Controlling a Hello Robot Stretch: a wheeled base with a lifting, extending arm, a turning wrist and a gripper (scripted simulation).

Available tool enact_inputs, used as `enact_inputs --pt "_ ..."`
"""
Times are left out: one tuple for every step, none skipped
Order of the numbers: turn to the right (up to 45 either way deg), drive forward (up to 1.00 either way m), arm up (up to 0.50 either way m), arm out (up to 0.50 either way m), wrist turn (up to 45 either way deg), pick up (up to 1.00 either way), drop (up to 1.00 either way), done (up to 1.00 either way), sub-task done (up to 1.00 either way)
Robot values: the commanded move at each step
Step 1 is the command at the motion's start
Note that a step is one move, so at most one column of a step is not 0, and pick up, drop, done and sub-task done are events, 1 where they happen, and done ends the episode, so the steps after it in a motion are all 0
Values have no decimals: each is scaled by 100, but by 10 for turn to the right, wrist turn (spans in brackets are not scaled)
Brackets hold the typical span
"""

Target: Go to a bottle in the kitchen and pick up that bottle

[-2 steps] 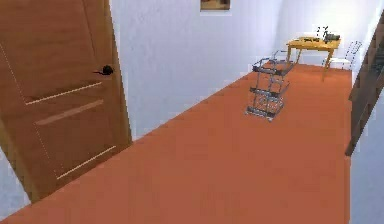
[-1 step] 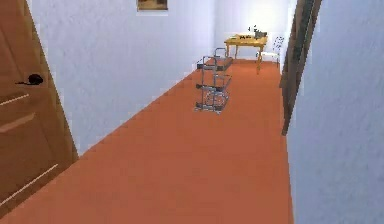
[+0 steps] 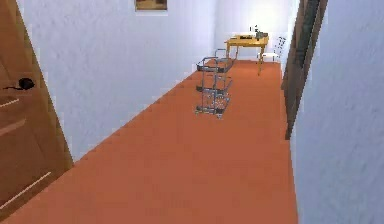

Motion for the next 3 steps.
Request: enact_inputs --pt "180 0 0 0 0 0 0 0 0" --pt "0 100 0 0 0 0 0 0 0" --pt "30 0 0 0 0 0 0 0 0"
